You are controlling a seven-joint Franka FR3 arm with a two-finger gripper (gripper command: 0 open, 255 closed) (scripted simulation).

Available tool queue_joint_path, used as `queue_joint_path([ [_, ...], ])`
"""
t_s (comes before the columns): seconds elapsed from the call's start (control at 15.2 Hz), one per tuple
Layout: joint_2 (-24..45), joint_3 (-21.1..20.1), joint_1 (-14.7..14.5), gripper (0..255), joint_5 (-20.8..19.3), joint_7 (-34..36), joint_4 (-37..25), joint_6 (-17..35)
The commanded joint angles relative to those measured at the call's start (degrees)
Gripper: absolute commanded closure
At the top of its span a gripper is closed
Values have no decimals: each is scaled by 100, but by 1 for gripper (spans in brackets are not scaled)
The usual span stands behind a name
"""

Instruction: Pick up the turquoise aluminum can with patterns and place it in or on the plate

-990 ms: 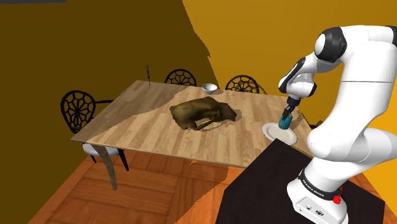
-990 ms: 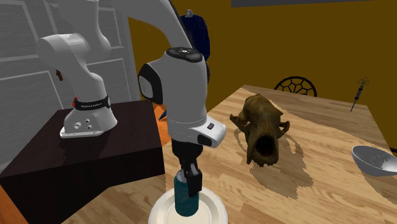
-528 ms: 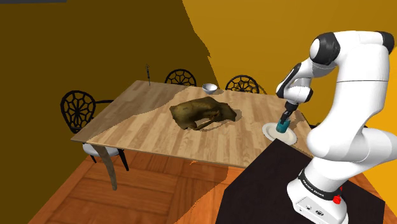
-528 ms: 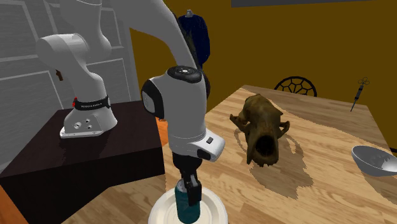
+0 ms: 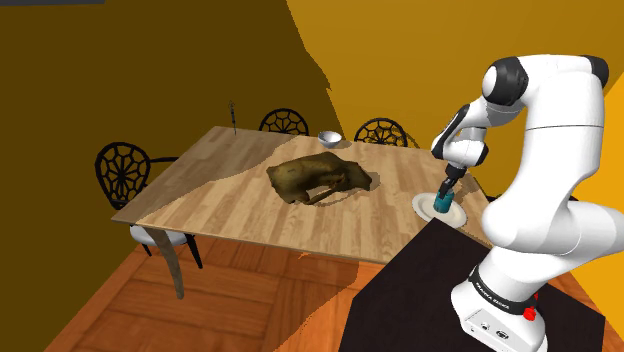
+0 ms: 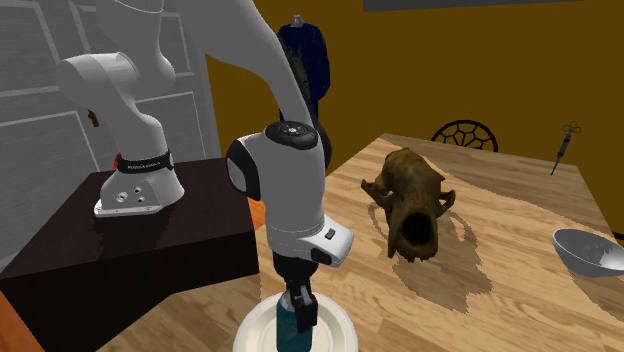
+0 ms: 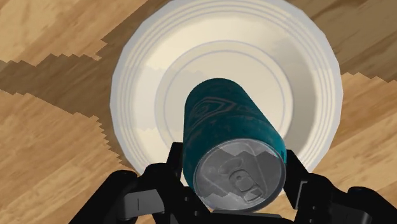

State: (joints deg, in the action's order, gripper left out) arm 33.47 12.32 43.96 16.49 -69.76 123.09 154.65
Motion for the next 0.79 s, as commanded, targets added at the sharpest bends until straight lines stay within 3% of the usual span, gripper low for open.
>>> queue_joint_path([
  [0.0,2,-1,1,255,1,-1,-3,3],
  [0.13,2,-1,1,255,1,-1,-3,3],
  [0.2,3,-1,1,0,1,-1,-4,3],
  [0.53,2,-1,1,0,1,-1,-3,3],
  [0.73,-538,218,-167,0,-211,152,138,-397],
])
